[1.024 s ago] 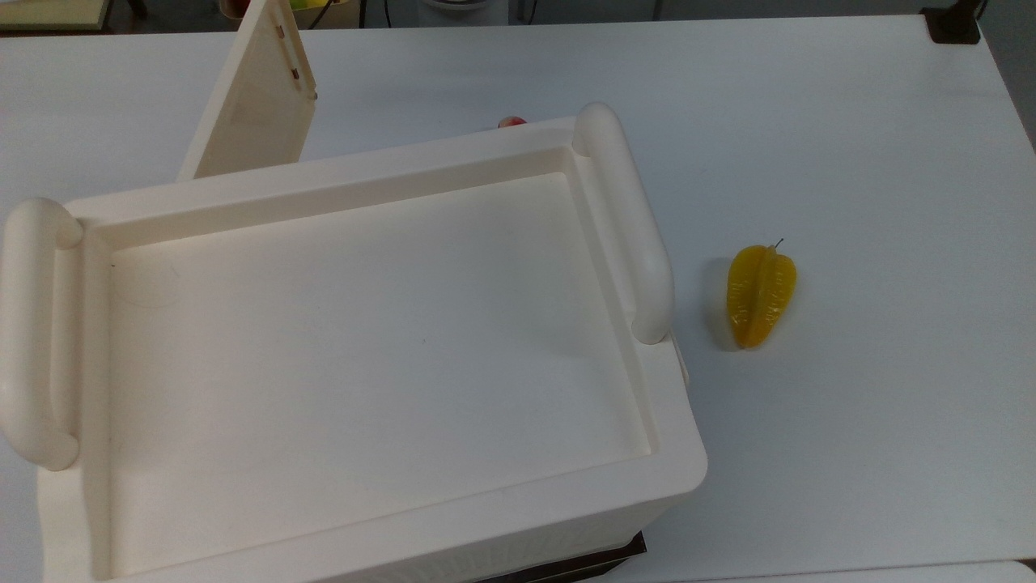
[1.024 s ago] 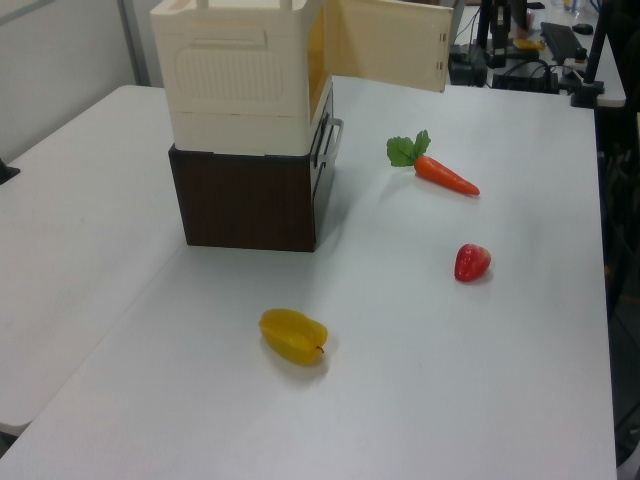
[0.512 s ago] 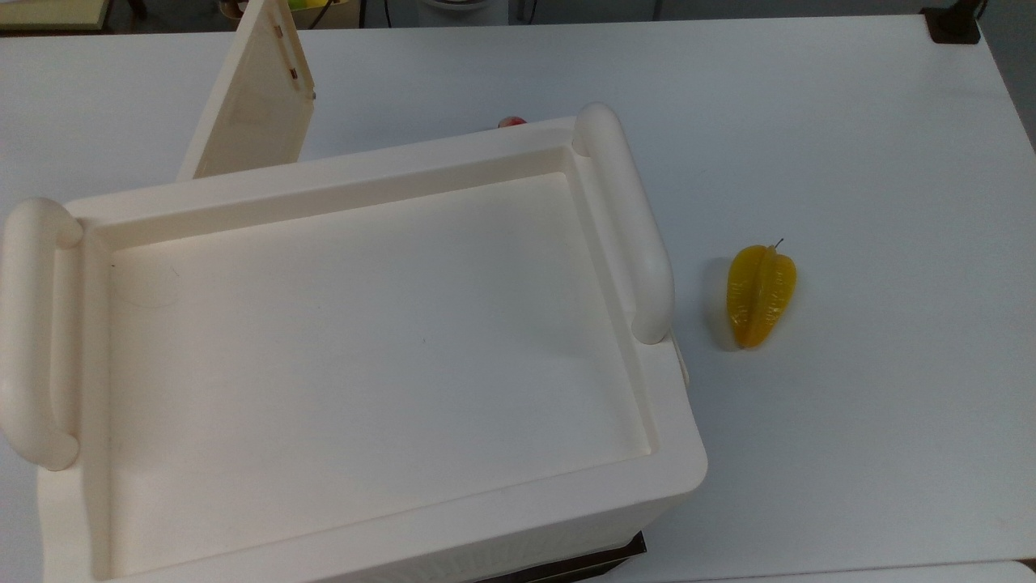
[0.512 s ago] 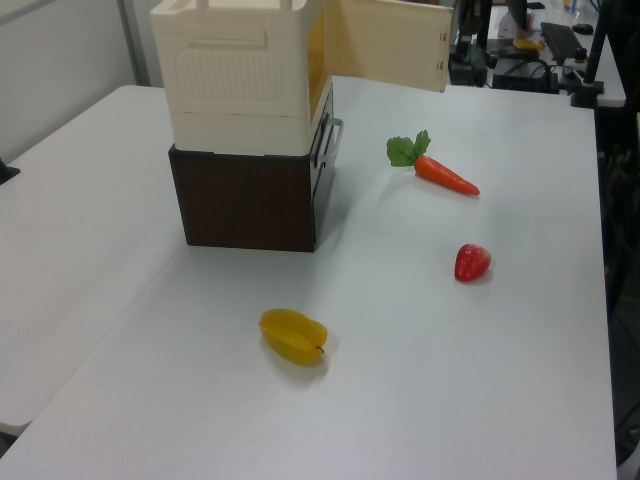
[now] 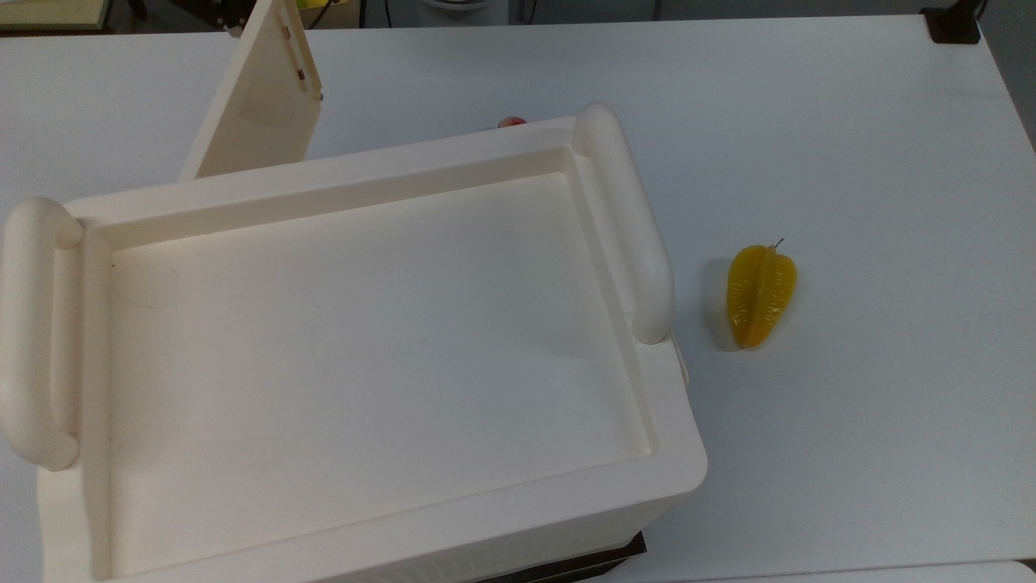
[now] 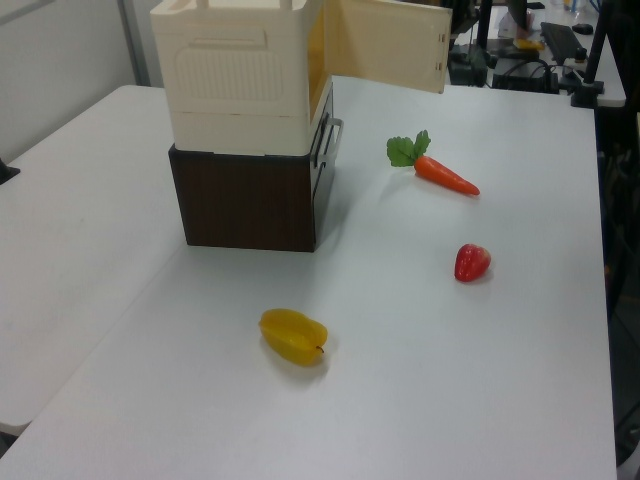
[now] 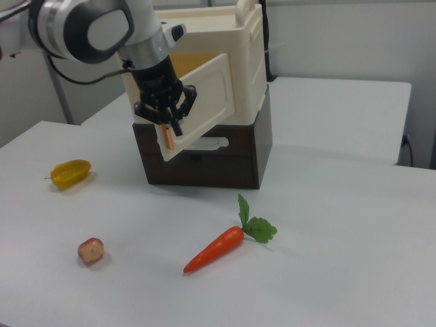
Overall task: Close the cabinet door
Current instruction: 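Push the cream door with the gripper, swinging it shut against the cabinet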
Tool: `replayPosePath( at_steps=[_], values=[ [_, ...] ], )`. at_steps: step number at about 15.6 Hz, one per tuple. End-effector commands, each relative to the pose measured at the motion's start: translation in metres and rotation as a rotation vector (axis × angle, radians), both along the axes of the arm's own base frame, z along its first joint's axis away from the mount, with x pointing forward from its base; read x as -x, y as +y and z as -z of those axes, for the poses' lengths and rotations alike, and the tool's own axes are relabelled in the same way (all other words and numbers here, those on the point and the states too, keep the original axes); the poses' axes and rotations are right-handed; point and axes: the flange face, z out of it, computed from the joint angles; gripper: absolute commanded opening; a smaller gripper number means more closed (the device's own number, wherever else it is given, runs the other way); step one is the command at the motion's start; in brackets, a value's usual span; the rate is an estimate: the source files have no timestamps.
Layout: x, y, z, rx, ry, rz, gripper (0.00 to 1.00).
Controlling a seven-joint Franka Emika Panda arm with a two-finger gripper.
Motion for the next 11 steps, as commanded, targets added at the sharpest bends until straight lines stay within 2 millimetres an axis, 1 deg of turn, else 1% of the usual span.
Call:
replayPosePath(
  at_steps=[1, 5, 7, 9, 11],
  values=[
    [-0.016, 0.003, 0.009, -0.005, -0.066, -0.069, 0.00],
    [-0.019, 0.022, 0.007, -0.077, -0.083, -0.092, 0.00],
    [-0.022, 0.048, 0.007, -0.112, -0.088, -0.117, 0.00],
    [-0.025, 0.065, 0.005, -0.135, -0.112, -0.124, 0.00],
    [-0.028, 0.079, 0.005, -0.155, -0.125, -0.094, 0.00]
  ],
)
